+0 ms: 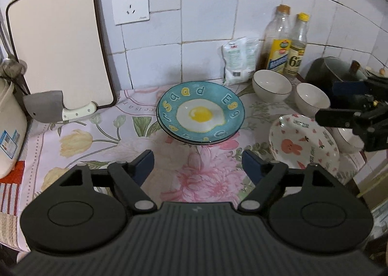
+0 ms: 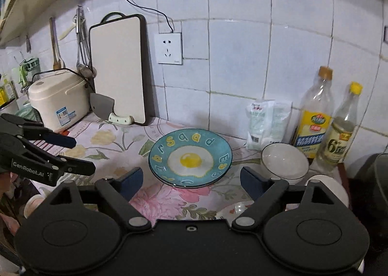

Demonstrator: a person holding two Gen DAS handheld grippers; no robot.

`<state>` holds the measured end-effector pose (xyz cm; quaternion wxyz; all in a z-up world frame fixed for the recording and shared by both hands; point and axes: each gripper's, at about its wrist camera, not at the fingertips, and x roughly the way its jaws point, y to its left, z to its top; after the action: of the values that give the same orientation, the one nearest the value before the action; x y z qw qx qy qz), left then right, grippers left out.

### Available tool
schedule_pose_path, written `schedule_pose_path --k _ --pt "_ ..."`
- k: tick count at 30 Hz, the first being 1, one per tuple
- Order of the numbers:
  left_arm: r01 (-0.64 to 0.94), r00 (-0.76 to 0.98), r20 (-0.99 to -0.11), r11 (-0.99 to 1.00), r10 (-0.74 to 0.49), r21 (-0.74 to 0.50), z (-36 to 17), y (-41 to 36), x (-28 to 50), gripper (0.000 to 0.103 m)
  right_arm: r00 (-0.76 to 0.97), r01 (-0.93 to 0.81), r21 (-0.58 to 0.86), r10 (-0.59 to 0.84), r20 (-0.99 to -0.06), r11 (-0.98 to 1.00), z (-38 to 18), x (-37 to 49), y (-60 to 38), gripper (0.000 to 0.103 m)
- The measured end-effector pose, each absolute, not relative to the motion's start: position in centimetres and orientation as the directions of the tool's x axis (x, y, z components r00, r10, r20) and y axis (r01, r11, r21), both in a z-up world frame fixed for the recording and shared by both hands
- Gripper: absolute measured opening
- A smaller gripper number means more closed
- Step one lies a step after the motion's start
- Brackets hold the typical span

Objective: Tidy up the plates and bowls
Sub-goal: 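Move both grippers to the pink bunny plate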

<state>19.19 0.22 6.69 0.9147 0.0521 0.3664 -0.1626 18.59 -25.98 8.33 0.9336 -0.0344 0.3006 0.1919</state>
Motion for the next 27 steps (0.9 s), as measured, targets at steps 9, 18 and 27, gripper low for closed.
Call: schedule_pose_path --k 9,18,27 --pt "0.408 0.689 -0.662 0.913 -0.295 0.017 7.4 -1.0 15.0 0.096 0.759 -0.412 0.029 0.360 -0.543 0.911 9.6 13.1 -27.8 0.091" --pt "0.495 0.659 -0.675 0.867 -0.332 0.057 7.0 -4.1 12.5 0.096 0.773 -0.378 0.049 0.344 -0.533 0.925 9.0 9.4 -30.3 0.092" --pt "0.586 0.583 -0.718 0.809 -0.381 0.047 5.1 -8.0 12.5 0.096 0.780 -0.334 0.064 0.314 -0.542 0.940 6.0 7.3 -32.6 0.092"
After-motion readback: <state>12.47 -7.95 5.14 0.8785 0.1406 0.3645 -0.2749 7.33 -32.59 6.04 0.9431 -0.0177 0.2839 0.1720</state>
